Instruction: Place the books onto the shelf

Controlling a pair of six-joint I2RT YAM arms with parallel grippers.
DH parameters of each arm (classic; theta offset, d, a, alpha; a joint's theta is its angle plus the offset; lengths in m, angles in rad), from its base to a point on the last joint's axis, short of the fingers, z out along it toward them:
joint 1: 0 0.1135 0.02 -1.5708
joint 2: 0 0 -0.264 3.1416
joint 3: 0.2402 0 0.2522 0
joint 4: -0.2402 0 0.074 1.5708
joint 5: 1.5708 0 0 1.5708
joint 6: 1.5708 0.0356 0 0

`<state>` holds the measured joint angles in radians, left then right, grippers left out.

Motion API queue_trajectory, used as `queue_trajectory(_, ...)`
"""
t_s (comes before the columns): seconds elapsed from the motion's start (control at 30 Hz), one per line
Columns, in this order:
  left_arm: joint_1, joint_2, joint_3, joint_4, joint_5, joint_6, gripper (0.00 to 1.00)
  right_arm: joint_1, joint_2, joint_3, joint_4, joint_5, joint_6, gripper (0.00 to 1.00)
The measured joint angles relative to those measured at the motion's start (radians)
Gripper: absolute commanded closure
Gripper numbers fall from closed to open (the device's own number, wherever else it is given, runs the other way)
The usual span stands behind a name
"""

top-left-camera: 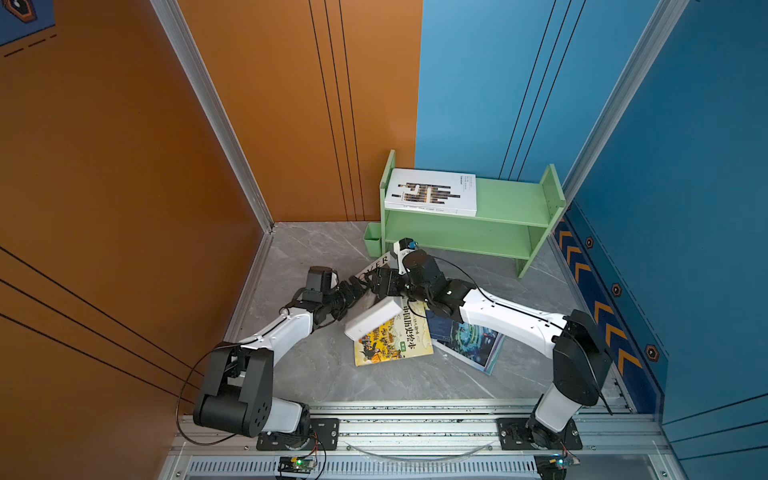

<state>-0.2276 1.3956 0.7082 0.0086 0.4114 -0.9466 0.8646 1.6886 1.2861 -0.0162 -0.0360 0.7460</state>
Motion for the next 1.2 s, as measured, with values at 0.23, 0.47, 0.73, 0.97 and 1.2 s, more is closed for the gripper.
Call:
queue_trajectory(0.23,-0.098,-0.004,-0.027,-0.051,-0.012,-0.016,0.05,-0.026,-0.024,-0.176,-0.049,0.084,0.018,0.0)
queue_trajectory(0.47,-0.095,-0.008,-0.037,-0.066,-0.057,-0.013,0.05,-0.035,-0.024,-0.213,-0.1,0.167,0.019,0.0)
queue_trajectory(0.73,-0.093,-0.008,-0.08,-0.045,-0.069,-0.045,0.05,-0.067,-0.002,-0.175,-0.13,0.206,0.01,0.12)
queue_trajectory(0.97,-0.094,0.043,-0.086,0.055,-0.063,-0.074,0.06,-0.067,0.085,-0.142,-0.13,0.183,0.001,0.23)
queue_trajectory(1.2,-0.097,0.096,-0.103,0.222,-0.04,-0.117,0.06,-0.066,0.155,-0.108,-0.117,0.143,0.002,0.25)
